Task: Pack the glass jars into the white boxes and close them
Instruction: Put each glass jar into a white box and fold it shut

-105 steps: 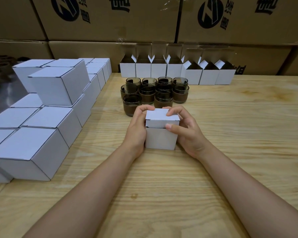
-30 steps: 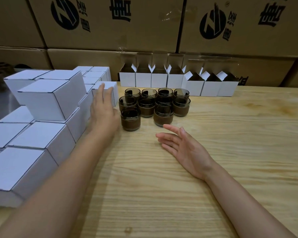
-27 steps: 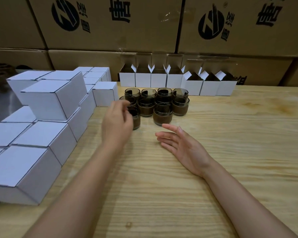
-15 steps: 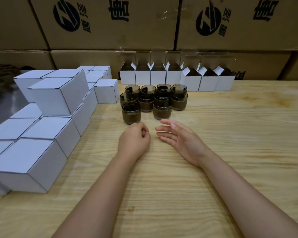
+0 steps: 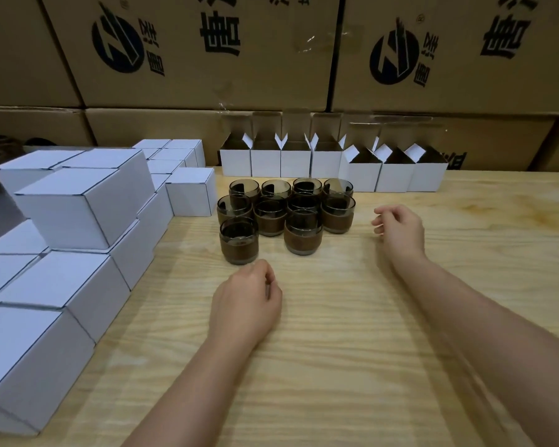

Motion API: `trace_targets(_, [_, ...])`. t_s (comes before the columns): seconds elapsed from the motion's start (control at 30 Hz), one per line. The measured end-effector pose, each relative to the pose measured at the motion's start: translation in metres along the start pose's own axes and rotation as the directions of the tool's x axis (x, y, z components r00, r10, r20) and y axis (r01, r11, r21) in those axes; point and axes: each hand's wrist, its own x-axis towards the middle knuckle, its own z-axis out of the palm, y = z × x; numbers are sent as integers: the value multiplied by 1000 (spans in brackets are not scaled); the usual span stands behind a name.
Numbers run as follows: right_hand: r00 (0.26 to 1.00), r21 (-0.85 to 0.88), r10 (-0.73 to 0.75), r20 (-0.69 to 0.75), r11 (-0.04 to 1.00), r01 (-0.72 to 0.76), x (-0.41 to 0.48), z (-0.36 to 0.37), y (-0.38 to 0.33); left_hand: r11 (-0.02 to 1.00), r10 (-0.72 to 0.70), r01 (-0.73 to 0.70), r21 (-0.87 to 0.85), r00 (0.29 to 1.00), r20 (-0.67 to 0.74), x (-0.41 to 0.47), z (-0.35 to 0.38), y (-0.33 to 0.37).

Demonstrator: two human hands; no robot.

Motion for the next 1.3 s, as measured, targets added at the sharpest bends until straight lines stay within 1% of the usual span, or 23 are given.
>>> trace_targets(0.03, [997, -180, -43, 60, 982, 53, 17, 0, 3, 1000, 3, -3, 0, 1000, -7, 0, 0, 0])
trace_targets(0.07, [988, -340, -77, 133, 933, 118, 33, 0, 5, 1000, 5, -5, -3, 1000, -13, 0, 1, -1])
trace_targets(0.1, [973, -455, -102, 207, 871, 188, 48, 2, 5, 1000, 6, -6, -5, 1000, -18, 0, 1, -1])
trace_targets(0.13, [953, -522, -127, 274, 813, 259, 61, 6, 4, 1000, 7, -7, -6, 1000, -21, 0, 1, -2])
trace_targets(0.2, [910, -575, -178, 376, 725, 379, 85, 15, -3, 1000, 10, -10, -7, 999, -31, -1, 2, -2])
trace_targets(0.27, [878, -602, -188, 440, 664, 444, 106, 25, -14, 1000, 12, -13, -7, 999, -39, -2, 2, -2])
trace_targets(0.37, [855, -650, -127, 503, 597, 471, 131, 38, -27, 1000, 19, -20, -13, 999, -44, -4, 2, -2])
trace_targets(0.47, [830, -725, -48, 556, 461, 512, 142, 46, -30, 1000, 23, -23, -14, 999, -45, -4, 2, -3])
trace_targets(0.5, [829, -737, -40, 557, 437, 516, 142, 48, -31, 1000, 20, -21, -12, 999, -44, -4, 2, -3])
trace_targets(0.57, [839, -742, -73, 539, 430, 514, 140, 48, -32, 1000, 16, -17, -12, 999, -44, -4, 2, -3])
trace_targets(0.73, [854, -725, -223, 469, 456, 517, 120, 37, -39, 1000, 9, -10, -11, 1000, -29, -4, 1, -2])
trace_targets(0.83, [879, -716, -290, 378, 511, 476, 99, 21, -47, 1000, -3, 3, -17, 1000, -16, -4, 0, -1])
trace_targets(0.9, [881, -714, -370, 294, 528, 460, 80, 7, -53, 1000, -9, 10, -15, 1000, 2, -3, -2, -1])
trace_targets(1.0, [842, -696, -514, 161, 546, 466, 42, -16, -65, 1000, -15, 16, -23, 999, 37, -3, -4, 1])
trace_targets(1.07, [812, -679, -569, 129, 546, 490, 12, -28, -72, 999, -25, 28, -34, 997, 71, -3, -5, 2])
trace_targets(1.13, [777, -669, -615, 135, 522, 530, -23, -33, -78, 995, -43, 53, -79, 992, 116, -2, -7, 2])
trace_targets(1.17, [750, -665, -644, 148, 497, 558, -43, -33, -80, 989, -46, 65, -132, 989, 140, -2, -8, 1])
trace_targets(1.23, [683, -638, -703, 201, 435, 636, -85, -26, -83, 956, -25, 70, -285, 987, 157, -3, -10, -1])
trace_targets(1.3, [645, -596, -715, 271, 402, 695, -123, -14, -83, 909, 24, 37, -416, 989, 143, -6, -13, -2])
